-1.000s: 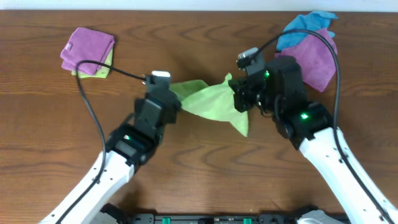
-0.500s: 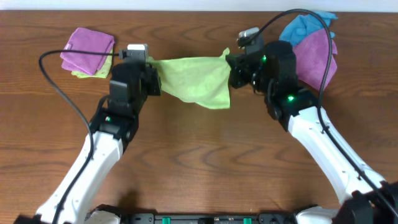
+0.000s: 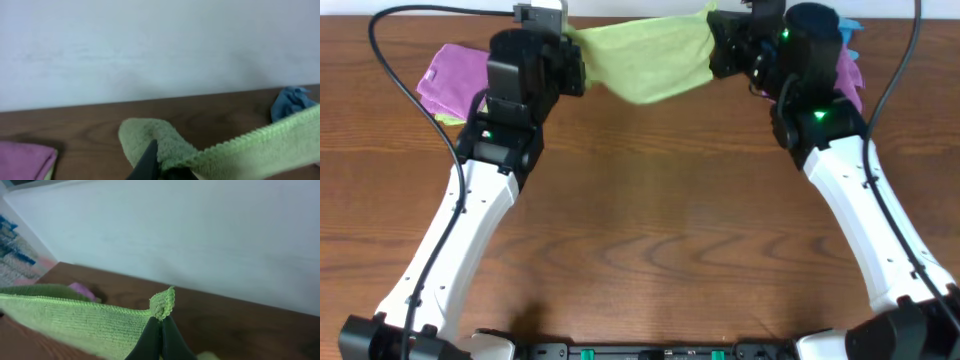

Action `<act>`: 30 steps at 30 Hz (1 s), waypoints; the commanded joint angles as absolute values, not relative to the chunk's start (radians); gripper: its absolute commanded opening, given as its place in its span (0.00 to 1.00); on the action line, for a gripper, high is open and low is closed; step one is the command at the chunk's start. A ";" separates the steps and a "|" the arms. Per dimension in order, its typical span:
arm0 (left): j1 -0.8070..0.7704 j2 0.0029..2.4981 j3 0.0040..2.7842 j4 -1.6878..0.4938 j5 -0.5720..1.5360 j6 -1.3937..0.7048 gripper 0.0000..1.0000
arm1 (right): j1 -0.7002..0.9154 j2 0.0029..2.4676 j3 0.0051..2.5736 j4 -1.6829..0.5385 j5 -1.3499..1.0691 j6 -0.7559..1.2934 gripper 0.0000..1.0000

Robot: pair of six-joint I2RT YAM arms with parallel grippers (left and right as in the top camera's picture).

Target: Fold the cloth

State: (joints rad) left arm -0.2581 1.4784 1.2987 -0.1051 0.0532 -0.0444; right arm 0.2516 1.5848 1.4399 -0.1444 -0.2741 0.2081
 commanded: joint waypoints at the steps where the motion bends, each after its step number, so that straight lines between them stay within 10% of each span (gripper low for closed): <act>1: -0.254 1.477 1.308 -0.173 0.053 -0.021 0.06 | 0.244 1.584 1.444 -0.202 -0.273 0.178 0.01; 21: -0.184 1.645 1.344 0.102 0.025 0.015 0.06 | 0.242 1.737 1.444 0.077 -0.184 0.236 0.02; 30: -0.184 1.581 1.372 -0.420 0.066 -0.032 0.06 | 0.268 1.726 1.455 -0.331 -0.251 0.253 0.02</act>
State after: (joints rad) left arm -0.1993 1.6100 1.3563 -0.3443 0.0708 -0.0029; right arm 0.2630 1.7378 1.4525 -0.2523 -0.2695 0.2432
